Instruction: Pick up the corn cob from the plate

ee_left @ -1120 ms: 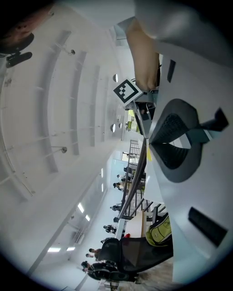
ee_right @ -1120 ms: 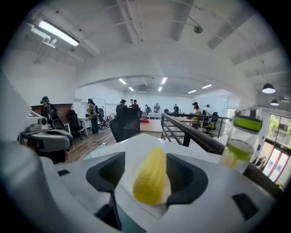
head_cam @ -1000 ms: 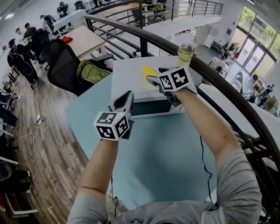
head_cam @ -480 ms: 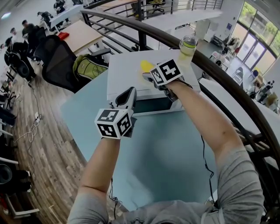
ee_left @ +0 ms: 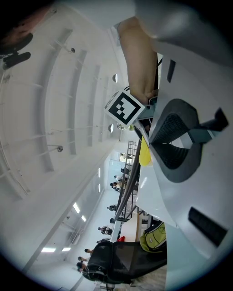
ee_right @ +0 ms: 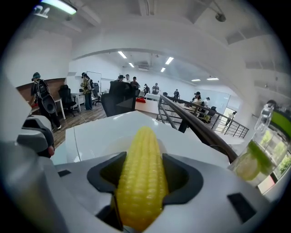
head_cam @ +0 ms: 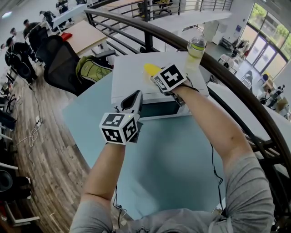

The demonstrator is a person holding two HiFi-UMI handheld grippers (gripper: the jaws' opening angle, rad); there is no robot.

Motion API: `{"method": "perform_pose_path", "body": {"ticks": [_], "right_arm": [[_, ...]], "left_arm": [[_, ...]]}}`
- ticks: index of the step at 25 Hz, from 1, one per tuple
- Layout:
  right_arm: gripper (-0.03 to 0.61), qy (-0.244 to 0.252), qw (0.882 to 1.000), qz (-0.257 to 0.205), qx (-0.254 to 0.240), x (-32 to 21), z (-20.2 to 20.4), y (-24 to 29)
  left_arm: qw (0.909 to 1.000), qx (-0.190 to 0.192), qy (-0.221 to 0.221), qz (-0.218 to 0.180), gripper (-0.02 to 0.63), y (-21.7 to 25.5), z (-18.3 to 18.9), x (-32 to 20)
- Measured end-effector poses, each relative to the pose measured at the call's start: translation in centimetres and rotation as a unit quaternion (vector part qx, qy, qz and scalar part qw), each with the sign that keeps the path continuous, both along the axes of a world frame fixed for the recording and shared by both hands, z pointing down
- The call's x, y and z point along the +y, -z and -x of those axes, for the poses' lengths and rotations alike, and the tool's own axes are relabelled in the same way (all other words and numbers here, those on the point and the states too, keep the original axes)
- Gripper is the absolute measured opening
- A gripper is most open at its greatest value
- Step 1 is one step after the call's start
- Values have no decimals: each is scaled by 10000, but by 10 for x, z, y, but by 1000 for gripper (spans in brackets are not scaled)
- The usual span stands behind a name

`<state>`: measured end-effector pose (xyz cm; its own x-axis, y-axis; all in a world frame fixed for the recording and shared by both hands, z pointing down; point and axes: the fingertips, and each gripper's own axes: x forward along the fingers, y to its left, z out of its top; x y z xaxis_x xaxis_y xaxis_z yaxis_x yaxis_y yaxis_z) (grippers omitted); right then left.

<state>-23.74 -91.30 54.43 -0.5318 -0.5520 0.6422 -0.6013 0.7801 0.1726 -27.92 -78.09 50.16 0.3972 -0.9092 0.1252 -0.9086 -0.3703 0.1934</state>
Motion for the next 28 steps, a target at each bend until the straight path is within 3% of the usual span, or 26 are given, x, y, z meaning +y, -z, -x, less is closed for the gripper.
{"method": "perform_pose_path", "body": {"ticks": [12,28], "right_arm": [[253,-17,9998,166,-104,1,-3,1],[253,-11,9994,-97,-322,18,-5,55]], "left_arm": [[9999,15,87,-84,18,15,11,4],[9993,-50,142,-337,18,61,16,22]]}}
